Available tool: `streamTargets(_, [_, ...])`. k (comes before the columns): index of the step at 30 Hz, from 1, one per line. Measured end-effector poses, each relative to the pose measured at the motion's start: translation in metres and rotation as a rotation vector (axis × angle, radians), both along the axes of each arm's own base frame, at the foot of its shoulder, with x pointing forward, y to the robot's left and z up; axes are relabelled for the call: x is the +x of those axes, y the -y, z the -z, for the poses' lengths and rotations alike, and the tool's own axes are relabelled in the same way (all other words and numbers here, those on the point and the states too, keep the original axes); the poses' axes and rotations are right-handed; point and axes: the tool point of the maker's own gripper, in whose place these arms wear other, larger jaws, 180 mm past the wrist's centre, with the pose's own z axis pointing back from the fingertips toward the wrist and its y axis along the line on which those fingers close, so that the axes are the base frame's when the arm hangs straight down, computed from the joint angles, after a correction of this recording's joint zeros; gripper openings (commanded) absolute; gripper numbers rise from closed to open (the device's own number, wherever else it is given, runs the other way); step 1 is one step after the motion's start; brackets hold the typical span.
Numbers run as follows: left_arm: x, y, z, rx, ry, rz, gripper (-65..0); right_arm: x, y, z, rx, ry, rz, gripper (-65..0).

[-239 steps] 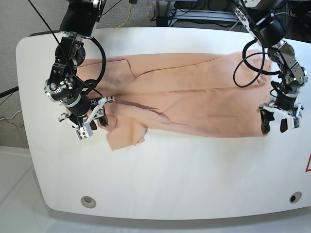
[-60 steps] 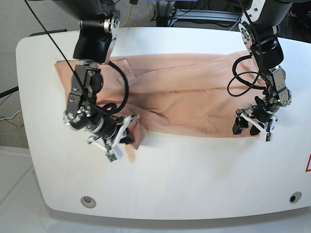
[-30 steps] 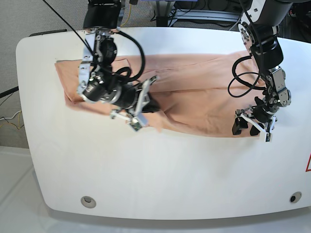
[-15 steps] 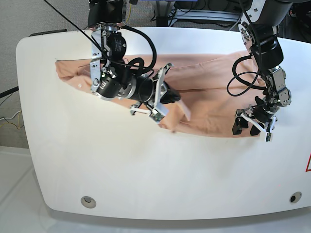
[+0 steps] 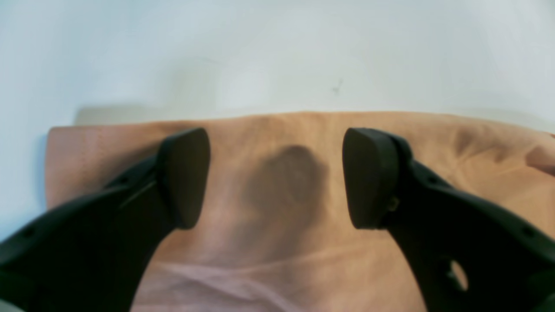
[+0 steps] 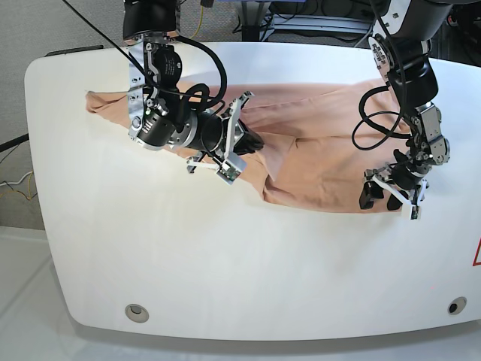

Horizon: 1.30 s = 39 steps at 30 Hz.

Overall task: Fold the T-shirt properly
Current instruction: 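Swing the right gripper across the shirt, folding the fabric over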

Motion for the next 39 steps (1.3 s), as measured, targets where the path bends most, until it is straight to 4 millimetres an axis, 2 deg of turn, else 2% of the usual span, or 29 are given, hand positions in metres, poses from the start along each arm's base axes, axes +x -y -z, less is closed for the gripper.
streamTargets(2, [0.000,0.000,0.000,0.001,0.001,0.000,-19.6,0.000,0.000,0.000,-0.003,0.001,-0.001,-46.0])
streamTargets(4, [0.000,0.000,0.000,0.001,0.000,0.000,-19.9,0.000,-0.001,0.001,-0.009,0.003,-0.006,-33.3])
streamTargets(6, [0.000,0.000,0.000,0.001,0.001,0.001,-20.0,-0.002,-0.004,0.001,-0.017,0.008,-0.021,-30.7])
streamTargets(12, [0.000,0.000,0.000,0.001,0.000,0.001,-20.1,-0.007,-0.017,-0.002,0.001,0.015,-0.064,-29.6])
streamTargets(16, [0.001,-0.003,-0.002,0.006,0.003,0.000,-20.1,-0.004,-0.014,-0.004,0.012,0.020,-0.046,-29.3])
streamTargets(23, [0.000,-0.018,-0.004,0.041,-0.018,-0.007,-20.2,0.014,-0.006,-0.019,0.065,0.079,0.010,-29.8])
streamTargets(28, [-0.002,-0.023,-0.003,0.044,-0.017,-0.013,-20.2,0.032,-0.001,-0.038,0.186,0.149,0.092,-30.0])
streamTargets(35, [-0.004,-0.023,-0.002,0.041,-0.018,-0.013,-20.0,0.038,0.020,-0.019,0.153,0.113,0.142,-29.6])
streamTargets(39, [-0.003,-0.019,-0.003,0.039,-0.009,-0.002,-20.0,0.044,0.043,-0.011,0.113,0.129,0.163,-29.6])
